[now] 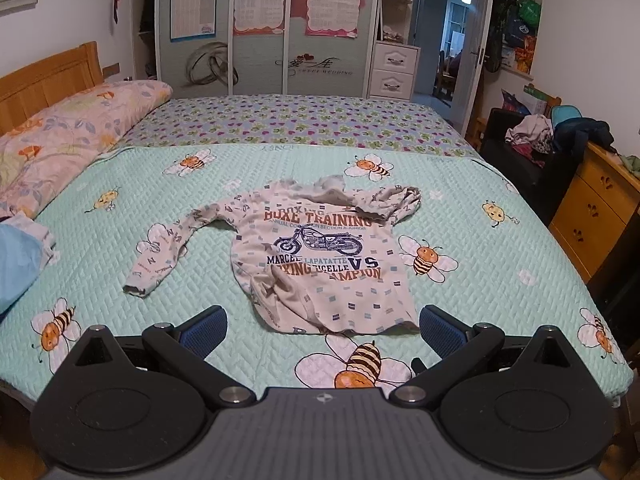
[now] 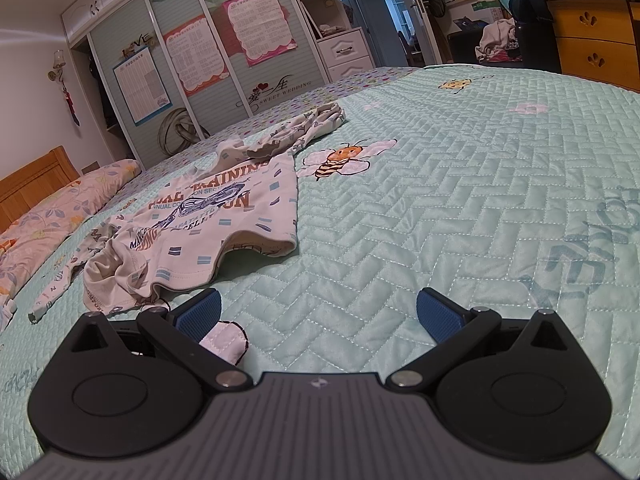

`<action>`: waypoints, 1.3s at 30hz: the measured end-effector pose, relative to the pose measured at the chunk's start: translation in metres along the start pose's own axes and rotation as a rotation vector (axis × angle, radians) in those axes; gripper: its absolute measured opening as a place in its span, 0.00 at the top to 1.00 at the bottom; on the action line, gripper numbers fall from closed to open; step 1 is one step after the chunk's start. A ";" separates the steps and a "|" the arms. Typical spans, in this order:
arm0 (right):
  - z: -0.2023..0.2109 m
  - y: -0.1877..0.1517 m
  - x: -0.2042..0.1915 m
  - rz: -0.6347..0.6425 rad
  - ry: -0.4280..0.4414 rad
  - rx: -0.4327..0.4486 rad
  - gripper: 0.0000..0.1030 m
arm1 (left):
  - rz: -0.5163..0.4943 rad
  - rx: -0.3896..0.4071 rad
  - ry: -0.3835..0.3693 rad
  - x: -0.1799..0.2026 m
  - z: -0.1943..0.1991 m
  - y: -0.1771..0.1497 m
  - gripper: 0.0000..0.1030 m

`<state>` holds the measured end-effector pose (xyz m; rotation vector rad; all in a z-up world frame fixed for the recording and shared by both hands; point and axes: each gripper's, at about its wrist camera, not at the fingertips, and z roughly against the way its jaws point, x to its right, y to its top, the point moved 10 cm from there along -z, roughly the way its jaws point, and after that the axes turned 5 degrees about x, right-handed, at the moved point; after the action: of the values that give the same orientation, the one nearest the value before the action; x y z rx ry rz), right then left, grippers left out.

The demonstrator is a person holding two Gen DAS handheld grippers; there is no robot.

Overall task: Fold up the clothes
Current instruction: 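Move both grippers open toward the white printed shirt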

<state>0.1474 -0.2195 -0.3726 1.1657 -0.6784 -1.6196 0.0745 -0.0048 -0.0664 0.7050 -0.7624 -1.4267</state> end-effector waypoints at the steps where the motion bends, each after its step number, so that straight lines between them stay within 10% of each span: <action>1: 0.000 0.000 0.000 0.000 0.000 -0.001 0.00 | -0.008 0.004 0.002 0.002 0.000 -0.001 0.01; 29: 0.000 0.000 0.000 0.003 -0.002 -0.002 0.00 | 0.023 -0.033 0.003 -0.018 -0.021 -0.013 0.01; 39: -0.009 0.015 0.005 -0.187 0.076 -0.128 0.00 | 0.184 -0.208 -0.053 -0.105 -0.156 -0.093 0.13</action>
<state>0.1617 -0.2287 -0.3652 1.2195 -0.4204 -1.7376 0.1462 0.0939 -0.2366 0.4278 -0.6895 -1.3372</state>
